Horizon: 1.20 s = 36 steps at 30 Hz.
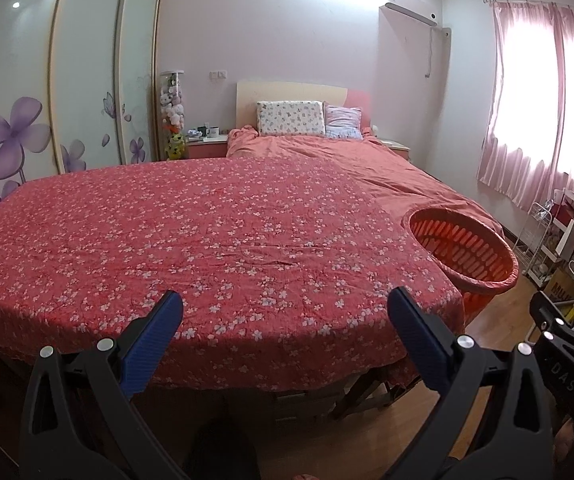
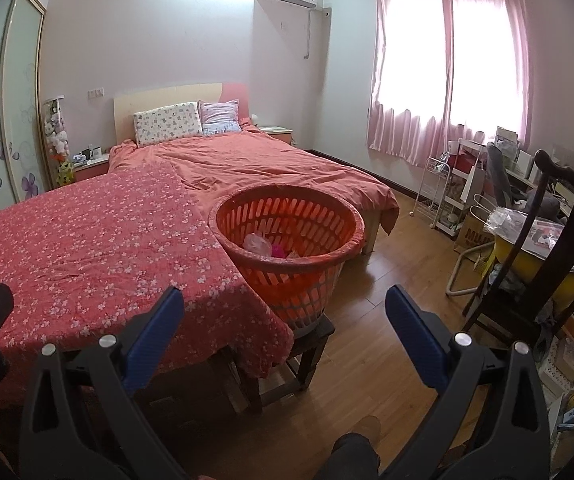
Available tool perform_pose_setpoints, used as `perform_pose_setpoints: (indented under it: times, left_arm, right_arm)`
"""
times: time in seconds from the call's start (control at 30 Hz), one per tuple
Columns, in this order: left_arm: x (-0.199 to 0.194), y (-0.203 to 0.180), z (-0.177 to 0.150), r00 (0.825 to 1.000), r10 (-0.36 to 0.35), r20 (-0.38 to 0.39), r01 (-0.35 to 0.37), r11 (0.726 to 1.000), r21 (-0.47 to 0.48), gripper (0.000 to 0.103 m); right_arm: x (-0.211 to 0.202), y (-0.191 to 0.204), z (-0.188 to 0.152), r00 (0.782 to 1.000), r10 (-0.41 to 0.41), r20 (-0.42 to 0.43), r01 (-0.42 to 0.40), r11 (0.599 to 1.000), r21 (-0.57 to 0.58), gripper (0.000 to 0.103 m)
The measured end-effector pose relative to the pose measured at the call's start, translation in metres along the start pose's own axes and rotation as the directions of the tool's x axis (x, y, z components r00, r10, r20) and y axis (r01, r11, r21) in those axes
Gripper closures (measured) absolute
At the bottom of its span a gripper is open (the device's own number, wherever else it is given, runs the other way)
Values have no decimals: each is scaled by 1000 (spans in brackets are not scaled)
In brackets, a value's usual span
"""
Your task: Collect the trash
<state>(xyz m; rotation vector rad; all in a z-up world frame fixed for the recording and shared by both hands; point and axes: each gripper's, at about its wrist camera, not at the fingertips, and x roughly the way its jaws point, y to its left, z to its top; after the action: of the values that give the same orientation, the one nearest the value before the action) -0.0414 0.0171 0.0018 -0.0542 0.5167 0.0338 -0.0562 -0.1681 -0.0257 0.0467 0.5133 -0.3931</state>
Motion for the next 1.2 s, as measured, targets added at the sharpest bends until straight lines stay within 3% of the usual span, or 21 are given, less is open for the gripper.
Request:
perform_pose_setpoints:
  times: [0.7, 1.2]
  left_arm:
    - [-4, -5, 4, 998, 54, 18, -55, 998, 6, 2]
    - [-2, -7, 4, 999, 50, 8, -50, 999, 10, 2]
  right_arm:
    - [1, -1, 0, 1000, 9, -9, -9, 1000, 0, 5]
    - [1, 0, 0, 1000, 9, -9, -9, 1000, 0, 5]
